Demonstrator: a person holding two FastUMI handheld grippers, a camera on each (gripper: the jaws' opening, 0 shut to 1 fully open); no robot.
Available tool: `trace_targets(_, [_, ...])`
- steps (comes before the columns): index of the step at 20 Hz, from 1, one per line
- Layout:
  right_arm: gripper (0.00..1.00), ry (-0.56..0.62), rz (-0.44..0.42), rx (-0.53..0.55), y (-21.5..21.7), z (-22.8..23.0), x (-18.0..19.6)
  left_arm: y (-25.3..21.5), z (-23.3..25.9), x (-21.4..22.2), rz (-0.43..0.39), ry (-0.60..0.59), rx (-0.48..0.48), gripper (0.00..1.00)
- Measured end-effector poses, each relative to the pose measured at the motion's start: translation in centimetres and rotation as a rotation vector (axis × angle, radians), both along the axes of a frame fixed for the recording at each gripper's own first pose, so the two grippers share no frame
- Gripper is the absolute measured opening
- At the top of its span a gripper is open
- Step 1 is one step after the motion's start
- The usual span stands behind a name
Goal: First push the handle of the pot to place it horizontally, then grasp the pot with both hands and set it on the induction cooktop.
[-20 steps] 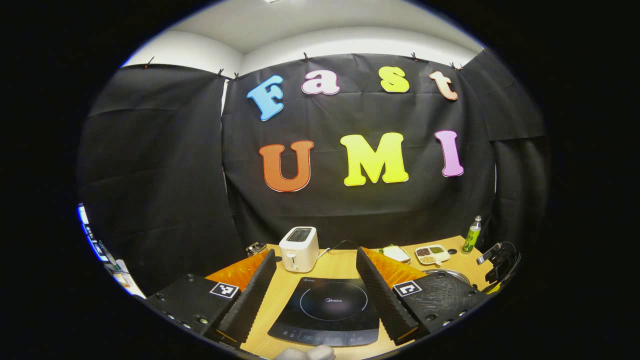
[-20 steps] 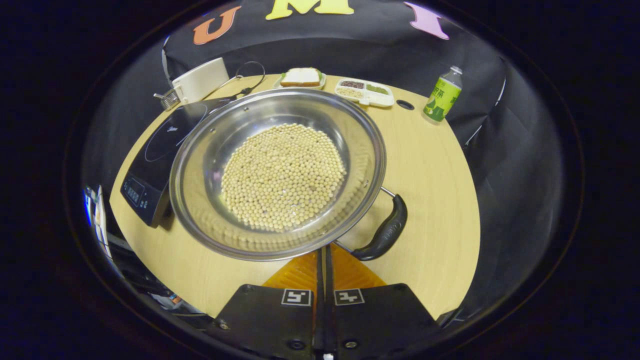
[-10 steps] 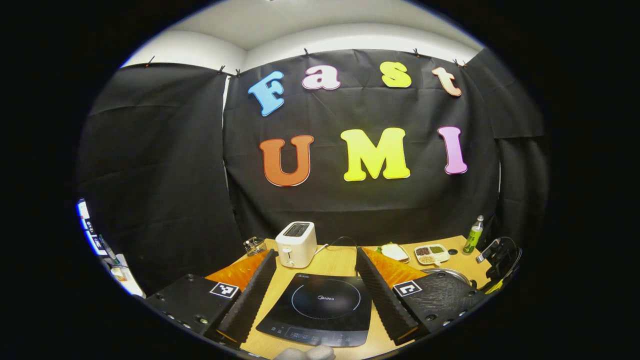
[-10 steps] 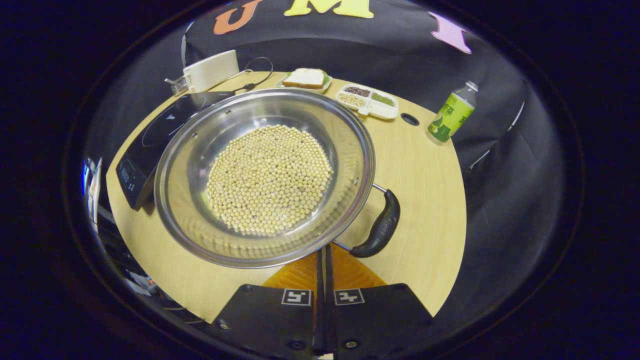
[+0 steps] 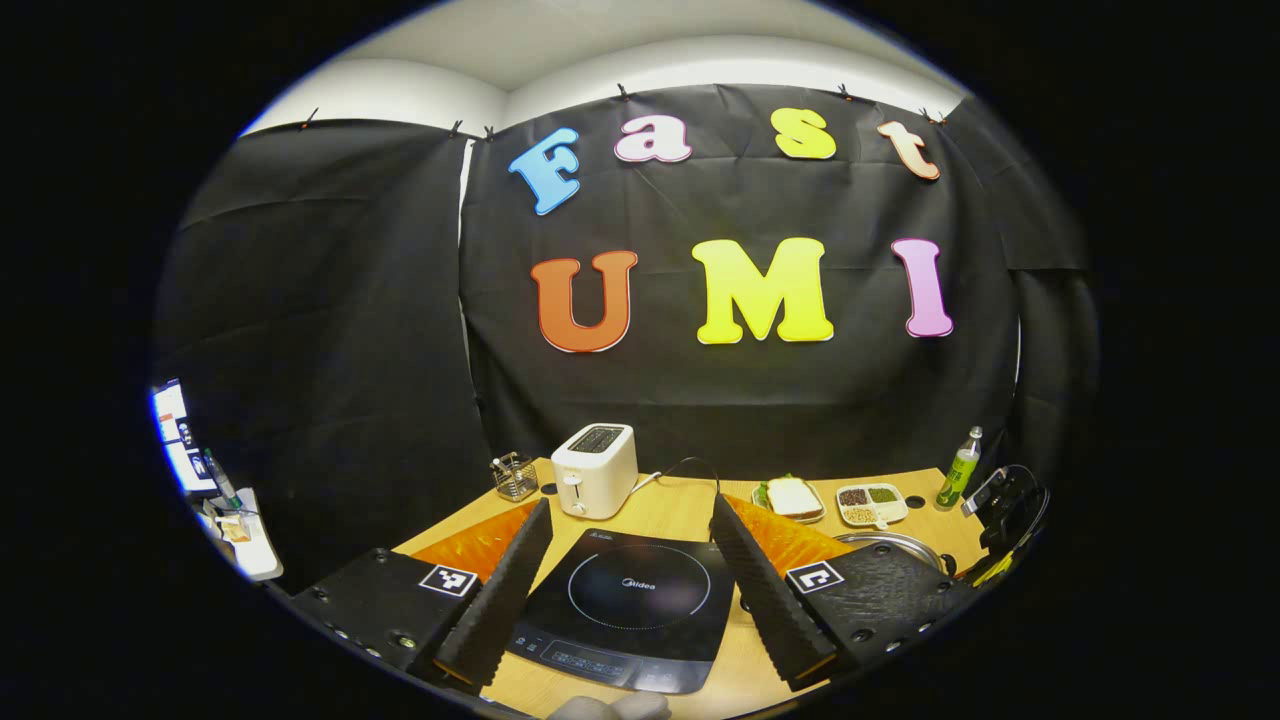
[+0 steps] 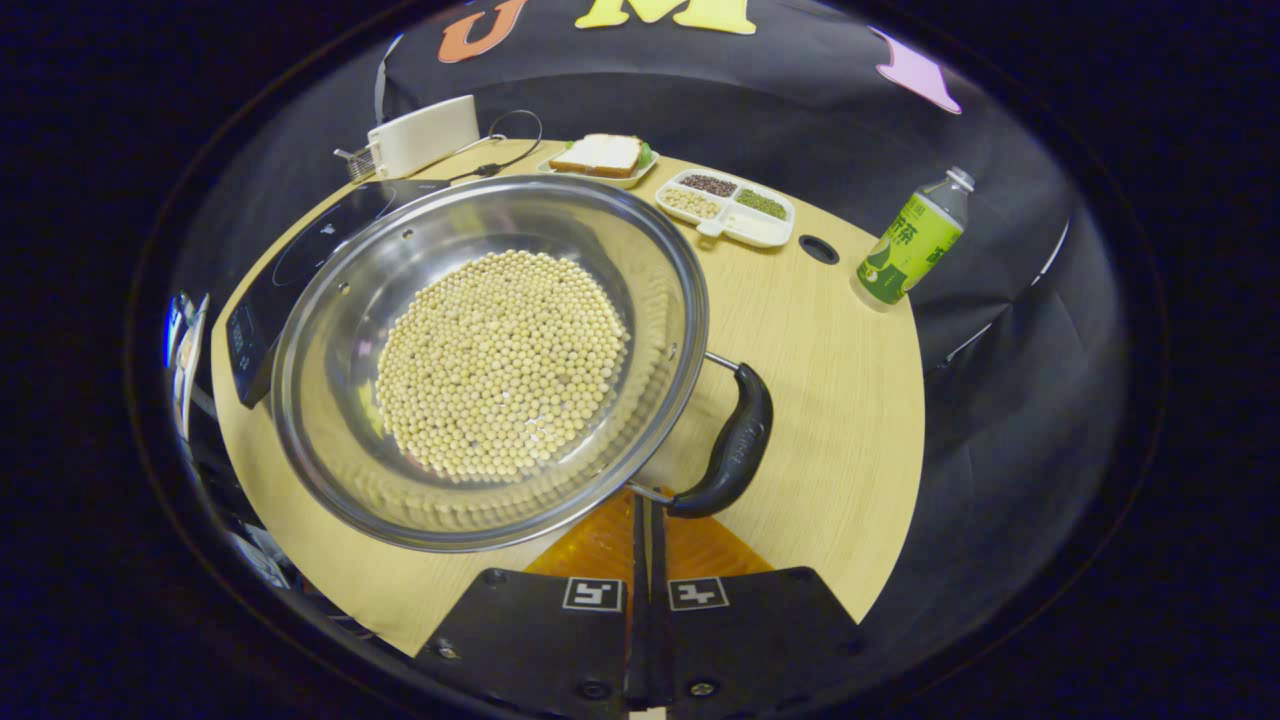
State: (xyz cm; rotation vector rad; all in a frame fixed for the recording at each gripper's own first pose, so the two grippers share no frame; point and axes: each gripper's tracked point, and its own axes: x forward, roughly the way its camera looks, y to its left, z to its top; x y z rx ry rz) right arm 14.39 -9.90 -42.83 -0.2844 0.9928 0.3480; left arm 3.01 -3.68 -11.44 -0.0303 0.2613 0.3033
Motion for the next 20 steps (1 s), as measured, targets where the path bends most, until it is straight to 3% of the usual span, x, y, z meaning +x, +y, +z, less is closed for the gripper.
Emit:
trace_targets(4, [0.04,0.003,-0.015,0.005,-1.1,-0.2,1.2,-0.9,-0.3,0.9,0.003,0.004,0.006,0.96])
trace_targets(7, [0.00,-0.002,-0.027,0.010,-1.6,0.1,1.7,-1.4,-0.8,1.7,-0.004,0.005,0.012,0.96])
trace_targets(12, [0.03,-0.035,-0.092,0.024,-3.8,0.4,1.1,-3.4,-3.4,3.3,-0.077,0.011,-0.022,0.96])
trace_targets(14, [0.18,-0.064,-0.131,0.045,-4.8,1.1,0.3,-4.5,-4.8,4.2,-0.124,0.012,-0.039,0.97])
trace_targets(15, [0.31,-0.076,-0.144,0.044,-5.4,1.5,-0.1,-5.1,-5.3,4.8,-0.151,0.005,-0.039,0.96])
trace_targets(17, [0.80,-0.106,-0.171,0.053,-6.3,2.5,-0.9,-6.1,-6.7,5.7,-0.194,0.018,-0.048,0.96])
trace_targets(18, [0.84,-0.122,-0.181,0.056,-6.7,2.9,-0.9,-6.7,-7.5,6.0,-0.215,0.023,-0.053,0.96])
trace_targets(20, [0.84,-0.155,-0.195,0.066,-7.2,4.2,-1.2,-7.5,-9.3,6.8,-0.245,0.054,-0.057,0.97])
